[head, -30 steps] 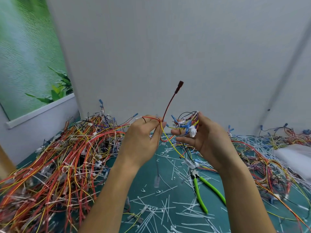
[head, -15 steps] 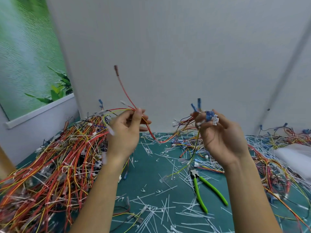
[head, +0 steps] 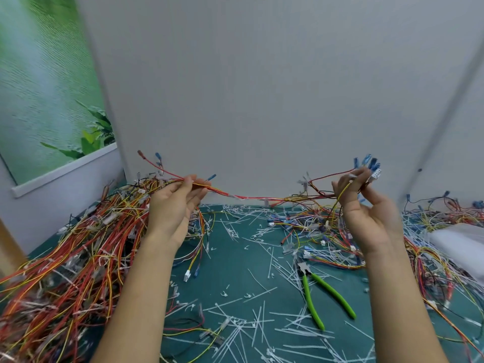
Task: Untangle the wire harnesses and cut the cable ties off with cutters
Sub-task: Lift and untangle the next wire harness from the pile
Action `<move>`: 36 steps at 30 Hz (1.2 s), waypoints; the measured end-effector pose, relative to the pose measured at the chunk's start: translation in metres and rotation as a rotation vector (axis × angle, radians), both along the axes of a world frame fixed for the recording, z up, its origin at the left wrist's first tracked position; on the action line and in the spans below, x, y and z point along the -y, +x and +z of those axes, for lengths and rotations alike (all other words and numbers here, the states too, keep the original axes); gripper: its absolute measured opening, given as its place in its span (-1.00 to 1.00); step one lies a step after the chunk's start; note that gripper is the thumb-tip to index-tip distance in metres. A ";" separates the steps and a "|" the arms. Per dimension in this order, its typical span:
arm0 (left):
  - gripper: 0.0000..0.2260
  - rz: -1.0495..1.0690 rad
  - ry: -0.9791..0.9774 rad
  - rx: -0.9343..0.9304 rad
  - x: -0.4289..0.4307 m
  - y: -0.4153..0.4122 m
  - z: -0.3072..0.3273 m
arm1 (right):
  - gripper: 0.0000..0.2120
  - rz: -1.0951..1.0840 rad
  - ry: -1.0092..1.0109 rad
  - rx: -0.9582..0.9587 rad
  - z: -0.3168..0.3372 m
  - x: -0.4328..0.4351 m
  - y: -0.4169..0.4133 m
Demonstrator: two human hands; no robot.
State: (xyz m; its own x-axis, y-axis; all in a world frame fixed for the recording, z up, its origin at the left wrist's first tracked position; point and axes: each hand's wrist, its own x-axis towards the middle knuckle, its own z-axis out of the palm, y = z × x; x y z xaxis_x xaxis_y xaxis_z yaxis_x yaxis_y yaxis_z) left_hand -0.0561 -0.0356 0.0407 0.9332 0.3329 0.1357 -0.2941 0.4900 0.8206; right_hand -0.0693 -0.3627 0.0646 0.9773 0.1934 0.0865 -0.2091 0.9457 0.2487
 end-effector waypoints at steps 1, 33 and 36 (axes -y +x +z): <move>-0.87 -0.008 -0.029 -0.007 -0.001 0.001 -0.001 | -0.50 -0.001 0.016 0.004 -0.002 0.002 0.001; -0.80 -0.048 -0.407 0.146 -0.013 0.002 0.002 | -0.77 -0.110 -0.818 0.425 -0.038 0.008 0.016; -0.80 -0.115 -0.393 0.324 -0.018 -0.004 0.003 | -0.71 -0.123 -1.227 0.660 -0.041 0.015 0.011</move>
State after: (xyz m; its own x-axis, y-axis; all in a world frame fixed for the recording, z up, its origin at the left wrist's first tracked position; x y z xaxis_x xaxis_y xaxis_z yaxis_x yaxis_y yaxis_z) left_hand -0.0598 -0.0175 0.0440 0.8973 0.3149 0.3092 -0.4290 0.7868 0.4437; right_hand -0.0586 -0.3774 0.0240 0.8390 0.3973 0.3718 0.1375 0.5063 -0.8513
